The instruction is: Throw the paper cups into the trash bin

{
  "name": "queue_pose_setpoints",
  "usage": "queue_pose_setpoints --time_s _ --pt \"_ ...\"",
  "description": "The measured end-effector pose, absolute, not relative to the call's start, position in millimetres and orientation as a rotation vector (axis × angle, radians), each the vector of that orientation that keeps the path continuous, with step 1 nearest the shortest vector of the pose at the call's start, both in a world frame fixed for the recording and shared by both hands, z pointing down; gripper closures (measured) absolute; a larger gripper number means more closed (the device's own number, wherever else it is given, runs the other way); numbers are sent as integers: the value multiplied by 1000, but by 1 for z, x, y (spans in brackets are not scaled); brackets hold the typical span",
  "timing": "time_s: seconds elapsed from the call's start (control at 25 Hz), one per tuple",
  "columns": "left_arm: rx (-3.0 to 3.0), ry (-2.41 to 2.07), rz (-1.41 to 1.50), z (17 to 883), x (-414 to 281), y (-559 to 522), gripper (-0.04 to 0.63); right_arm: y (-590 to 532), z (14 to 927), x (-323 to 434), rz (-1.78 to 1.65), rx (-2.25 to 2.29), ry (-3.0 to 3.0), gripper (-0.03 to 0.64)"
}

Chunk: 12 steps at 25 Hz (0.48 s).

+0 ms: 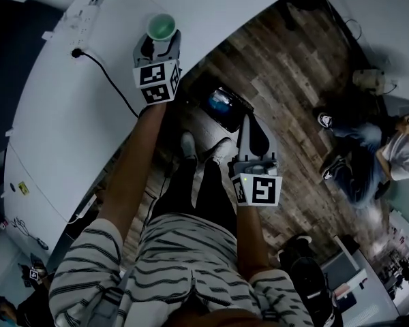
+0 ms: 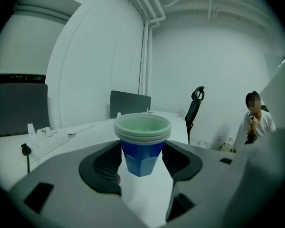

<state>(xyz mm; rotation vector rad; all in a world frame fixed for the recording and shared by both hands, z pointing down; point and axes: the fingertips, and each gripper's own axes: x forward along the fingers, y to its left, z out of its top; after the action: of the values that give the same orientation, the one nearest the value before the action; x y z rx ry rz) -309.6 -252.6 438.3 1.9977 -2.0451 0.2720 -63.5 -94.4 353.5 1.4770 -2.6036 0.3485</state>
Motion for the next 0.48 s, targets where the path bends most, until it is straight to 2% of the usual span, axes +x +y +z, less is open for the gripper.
queue_pose_setpoints --time_s 0.48 --pt "2080 -2035 245 382 -273 -209 310 -72 318 -43 319 1510 -2641 607"
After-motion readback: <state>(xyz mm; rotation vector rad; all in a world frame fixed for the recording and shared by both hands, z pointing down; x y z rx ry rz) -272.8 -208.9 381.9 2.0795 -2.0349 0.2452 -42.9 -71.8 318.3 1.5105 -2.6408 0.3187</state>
